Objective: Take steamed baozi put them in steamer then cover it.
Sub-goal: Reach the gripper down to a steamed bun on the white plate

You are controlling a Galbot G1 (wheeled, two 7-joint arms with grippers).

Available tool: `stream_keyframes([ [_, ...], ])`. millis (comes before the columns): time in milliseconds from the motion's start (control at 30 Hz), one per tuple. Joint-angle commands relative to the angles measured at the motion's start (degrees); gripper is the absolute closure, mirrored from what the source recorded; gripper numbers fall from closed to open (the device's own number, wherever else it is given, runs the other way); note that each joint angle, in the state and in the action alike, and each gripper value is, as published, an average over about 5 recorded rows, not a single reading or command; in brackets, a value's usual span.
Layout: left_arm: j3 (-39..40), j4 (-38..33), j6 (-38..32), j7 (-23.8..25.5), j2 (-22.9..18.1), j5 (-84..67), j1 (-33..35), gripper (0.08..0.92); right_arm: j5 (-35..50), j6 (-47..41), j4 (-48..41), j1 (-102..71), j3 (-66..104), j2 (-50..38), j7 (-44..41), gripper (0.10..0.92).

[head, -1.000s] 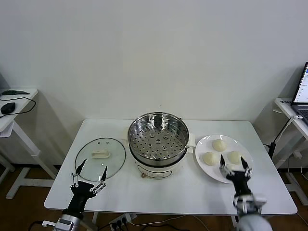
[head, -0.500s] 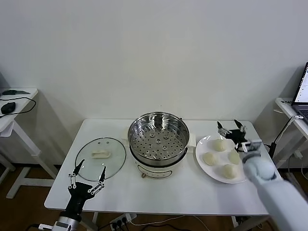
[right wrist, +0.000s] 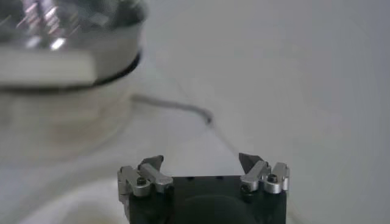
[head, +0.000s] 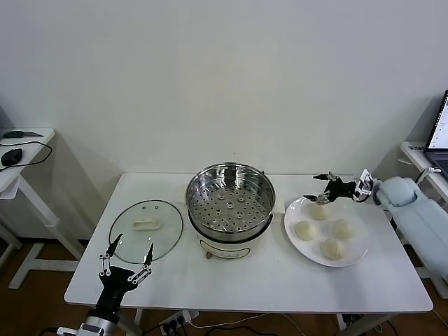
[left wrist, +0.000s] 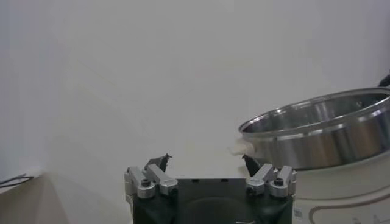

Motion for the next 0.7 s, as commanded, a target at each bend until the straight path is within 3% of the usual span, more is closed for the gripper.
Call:
stream_keyframes([
  [33, -0.06, -0.11, -0.03, -0.05, -0.01, 0.00, 0.18, 0.177, -18.20, 2.79, -12.25, 12.46, -12.13, 5.21, -14.63, 0.203],
  [700, -0.16, 0.53, -0.94, -0.44, -0.61, -0.01, 1.40, 0.177, -28.00, 4.92, -23.87, 11.68, -9.83, 16.18, -6.06, 0.203],
])
